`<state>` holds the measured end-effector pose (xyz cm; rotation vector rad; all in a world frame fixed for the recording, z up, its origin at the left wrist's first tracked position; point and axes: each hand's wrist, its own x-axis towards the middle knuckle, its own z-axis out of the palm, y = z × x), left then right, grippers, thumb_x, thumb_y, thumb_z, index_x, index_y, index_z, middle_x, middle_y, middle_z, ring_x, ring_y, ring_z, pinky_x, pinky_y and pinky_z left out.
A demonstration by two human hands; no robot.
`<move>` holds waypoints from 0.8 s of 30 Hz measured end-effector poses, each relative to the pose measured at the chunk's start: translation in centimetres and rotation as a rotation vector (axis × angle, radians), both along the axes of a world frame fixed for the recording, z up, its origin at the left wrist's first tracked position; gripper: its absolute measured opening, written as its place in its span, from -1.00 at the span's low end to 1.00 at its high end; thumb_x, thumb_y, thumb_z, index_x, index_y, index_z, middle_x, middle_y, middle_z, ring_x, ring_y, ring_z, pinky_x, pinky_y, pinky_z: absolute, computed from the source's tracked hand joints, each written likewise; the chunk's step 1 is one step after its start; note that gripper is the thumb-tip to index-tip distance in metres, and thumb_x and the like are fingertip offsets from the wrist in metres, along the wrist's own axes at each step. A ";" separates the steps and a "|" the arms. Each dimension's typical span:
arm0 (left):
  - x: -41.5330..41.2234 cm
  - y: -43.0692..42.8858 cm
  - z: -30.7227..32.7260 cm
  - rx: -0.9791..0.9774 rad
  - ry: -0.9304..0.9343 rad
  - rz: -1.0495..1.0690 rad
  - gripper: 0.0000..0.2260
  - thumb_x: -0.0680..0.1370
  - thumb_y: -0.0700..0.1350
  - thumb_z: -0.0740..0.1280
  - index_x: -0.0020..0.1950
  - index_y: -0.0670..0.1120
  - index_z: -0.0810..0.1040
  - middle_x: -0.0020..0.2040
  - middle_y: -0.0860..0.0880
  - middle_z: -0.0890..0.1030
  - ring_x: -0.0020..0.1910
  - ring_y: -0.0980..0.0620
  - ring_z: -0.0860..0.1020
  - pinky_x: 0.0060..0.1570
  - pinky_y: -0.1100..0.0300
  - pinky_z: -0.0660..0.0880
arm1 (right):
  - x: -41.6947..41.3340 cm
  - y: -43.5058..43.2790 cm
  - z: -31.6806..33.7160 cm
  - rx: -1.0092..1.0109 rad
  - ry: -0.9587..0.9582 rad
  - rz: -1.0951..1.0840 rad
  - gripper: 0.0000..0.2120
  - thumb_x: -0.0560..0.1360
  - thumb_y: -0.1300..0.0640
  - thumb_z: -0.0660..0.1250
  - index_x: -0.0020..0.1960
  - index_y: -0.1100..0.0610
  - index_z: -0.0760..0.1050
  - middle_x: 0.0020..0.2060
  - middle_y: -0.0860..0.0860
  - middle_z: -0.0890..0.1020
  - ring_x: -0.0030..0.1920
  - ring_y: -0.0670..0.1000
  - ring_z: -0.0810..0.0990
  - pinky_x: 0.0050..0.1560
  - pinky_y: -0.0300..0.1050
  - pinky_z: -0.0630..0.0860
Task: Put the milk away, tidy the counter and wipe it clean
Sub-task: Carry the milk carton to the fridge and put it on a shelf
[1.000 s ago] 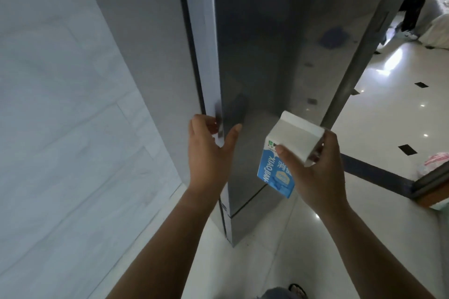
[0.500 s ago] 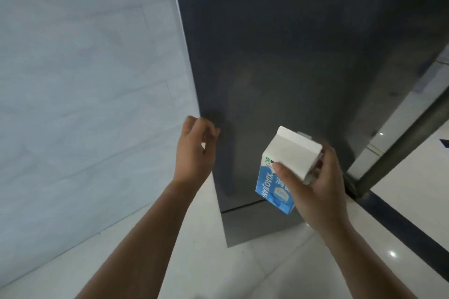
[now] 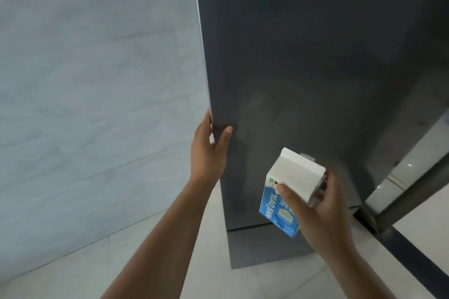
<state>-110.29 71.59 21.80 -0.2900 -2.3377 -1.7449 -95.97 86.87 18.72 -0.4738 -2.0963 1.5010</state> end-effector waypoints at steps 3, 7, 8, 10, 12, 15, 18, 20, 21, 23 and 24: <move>-0.3 -0.1 0.8 0.018 0.024 -0.062 -0.53 0.56 0.01 0.25 0.45 0.15 0.24 0.31 0.21 0.43 0.28 0.13 0.42 0.11 0.28 0.51 | -0.4 0.2 0.5 0.018 0.034 0.010 -0.36 0.13 -0.31 0.42 0.14 -0.16 0.33 0.06 -0.10 0.52 0.07 -0.06 0.55 -0.06 0.07 0.60; -0.2 0.0 1.0 0.015 0.028 -0.097 -0.53 0.57 -0.03 0.22 0.47 0.12 0.19 0.35 0.16 0.42 0.29 0.14 0.41 0.03 0.45 0.43 | -1.1 0.8 1.1 0.059 0.068 0.003 -0.34 0.15 -0.29 0.42 0.17 -0.13 0.33 0.08 -0.11 0.51 0.10 -0.11 0.51 -0.02 -0.03 0.57; -0.1 0.0 0.9 0.016 0.031 -0.098 -0.53 0.58 -0.03 0.21 0.47 0.12 0.18 0.37 0.15 0.41 0.32 0.12 0.40 0.10 0.37 0.43 | -1.2 0.8 1.2 0.066 0.074 0.003 -0.33 0.15 -0.29 0.41 0.18 -0.11 0.34 0.09 -0.11 0.51 0.10 -0.12 0.51 -0.03 -0.09 0.56; 0.2 0.0 0.9 0.018 0.033 -0.112 -0.52 0.58 -0.05 0.19 0.48 0.12 0.16 0.40 0.13 0.38 0.36 0.08 0.38 0.13 0.36 0.41 | -1.3 0.8 1.3 0.063 0.080 0.008 -0.32 0.15 -0.30 0.41 0.19 -0.09 0.34 0.08 -0.10 0.51 0.09 -0.14 0.51 -0.05 -0.16 0.55; 0.5 -0.2 0.8 0.023 0.026 -0.128 -0.53 0.59 -0.09 0.18 0.47 0.15 0.14 0.40 0.17 0.34 0.37 0.08 0.36 0.04 0.53 0.35 | -1.1 0.7 1.2 0.043 0.080 0.019 -0.32 0.14 -0.30 0.41 0.19 -0.10 0.34 0.07 -0.11 0.52 0.09 -0.16 0.52 -0.08 -0.22 0.55; 1.8 -0.8 0.0 -0.002 0.020 -0.096 -0.49 0.58 -0.13 0.20 0.44 0.21 0.10 0.32 0.21 0.29 0.31 0.15 0.35 -0.08 0.66 0.31 | -0.8 0.5 0.6 0.013 0.069 0.022 -0.33 0.15 -0.28 0.42 0.18 -0.10 0.35 0.07 -0.10 0.53 0.08 -0.13 0.53 -0.07 -0.17 0.56; 2.0 -1.7 -0.2 -0.038 0.038 -0.068 -0.47 0.53 -0.11 0.30 0.45 0.12 0.20 0.28 0.11 0.36 0.18 0.15 0.42 -0.15 0.64 0.38 | -0.5 0.3 0.0 0.007 0.050 0.016 -0.35 0.15 -0.26 0.43 0.17 -0.11 0.35 0.05 -0.10 0.53 0.06 -0.12 0.54 -0.11 -0.19 0.56; 1.0 -2.0 0.5 -0.001 0.005 -0.044 -0.58 0.48 -0.04 0.35 0.31 0.10 0.33 0.26 0.03 0.44 0.16 0.09 0.49 -0.20 0.54 0.46 | -0.3 0.3 -0.1 0.006 0.040 0.005 -0.34 0.13 -0.29 0.42 0.15 -0.11 0.35 0.03 -0.10 0.52 0.04 -0.12 0.54 -0.14 -0.21 0.56; 0.3 -2.1 1.0 -0.012 -0.015 -0.032 -0.63 0.47 0.02 0.36 0.23 0.07 0.37 0.24 0.01 0.47 0.17 0.06 0.50 -0.19 0.50 0.46 | -0.2 0.2 -0.1 0.009 0.039 -0.007 -0.34 0.11 -0.30 0.41 0.14 -0.10 0.35 0.03 -0.10 0.52 0.04 -0.12 0.54 -0.13 -0.18 0.55; -1.0 -2.1 1.8 -0.059 -0.048 -0.038 -0.67 0.44 0.11 0.34 0.12 0.01 0.39 0.21 0.02 0.49 0.19 0.04 0.49 -0.10 0.42 0.42 | -0.1 -0.1 0.0 0.010 0.037 -0.034 -0.34 0.11 -0.29 0.42 0.14 -0.10 0.36 0.04 -0.09 0.53 0.03 -0.14 0.54 -0.14 -0.23 0.52; -1.4 -2.1 2.2 -0.080 -0.053 -0.051 -0.68 0.45 0.11 0.33 0.09 0.00 0.38 0.19 0.03 0.49 0.17 0.05 0.50 -0.11 0.40 0.42 | -0.1 -0.2 0.1 0.011 0.035 -0.047 -0.34 0.12 -0.26 0.44 0.15 -0.10 0.36 0.04 -0.09 0.53 0.03 -0.16 0.53 -0.16 -0.30 0.50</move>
